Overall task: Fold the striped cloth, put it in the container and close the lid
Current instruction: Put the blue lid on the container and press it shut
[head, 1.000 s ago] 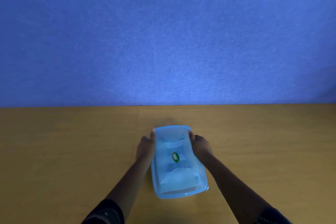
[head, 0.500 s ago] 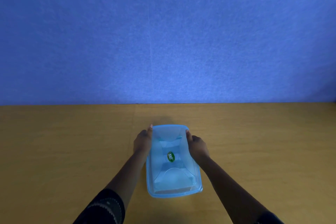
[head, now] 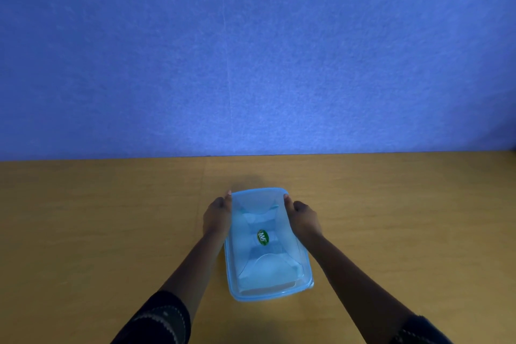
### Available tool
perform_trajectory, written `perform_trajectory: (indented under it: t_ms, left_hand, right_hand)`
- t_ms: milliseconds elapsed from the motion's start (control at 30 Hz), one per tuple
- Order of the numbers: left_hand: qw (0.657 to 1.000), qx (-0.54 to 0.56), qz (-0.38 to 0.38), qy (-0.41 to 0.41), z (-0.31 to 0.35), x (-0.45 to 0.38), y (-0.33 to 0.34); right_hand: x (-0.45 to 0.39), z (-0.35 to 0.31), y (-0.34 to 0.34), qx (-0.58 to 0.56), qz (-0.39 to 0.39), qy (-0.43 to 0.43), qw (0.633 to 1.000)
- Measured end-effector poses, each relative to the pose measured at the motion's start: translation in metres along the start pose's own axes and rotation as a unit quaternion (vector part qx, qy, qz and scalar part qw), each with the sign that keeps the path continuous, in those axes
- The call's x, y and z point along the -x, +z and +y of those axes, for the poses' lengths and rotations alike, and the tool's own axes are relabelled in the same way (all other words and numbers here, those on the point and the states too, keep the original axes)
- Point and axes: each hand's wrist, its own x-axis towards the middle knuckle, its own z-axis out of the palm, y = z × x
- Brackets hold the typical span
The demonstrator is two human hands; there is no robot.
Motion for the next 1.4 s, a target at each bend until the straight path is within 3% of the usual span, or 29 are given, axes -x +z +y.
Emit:
perform_trajectory:
  t_ms: [133, 300, 400, 833, 1400]
  left_hand:
    - [1.000, -0.007, -0.004, 0.002, 0.001, 0.004, 0.001]
    - [0.999, -0.035, -0.006, 0.016, 0.001, 0.005, 0.001]
    - [0.999, -0.038, -0.006, 0.020, 0.001, 0.006, 0.000]
    - [1.000, -0.012, 0.008, 0.005, 0.001, 0.007, 0.001]
    - [0.999, 0.002, 0.045, -0.010, 0.004, 0.013, 0.000]
  right_hand:
    - [-0.025, -0.014, -0.013, 0.013, -0.008, -0.005, 1.000]
    - [-0.051, -0.032, -0.011, 0.079, -0.093, -0.006, 0.992]
    - [-0.054, -0.036, -0.005, 0.117, -0.106, 0.000, 0.987]
    - [-0.061, -0.030, 0.005, 0.047, -0.073, 0.025, 0.996]
    - [-0.010, -0.016, 0.002, 0.068, 0.004, -0.007, 0.998]
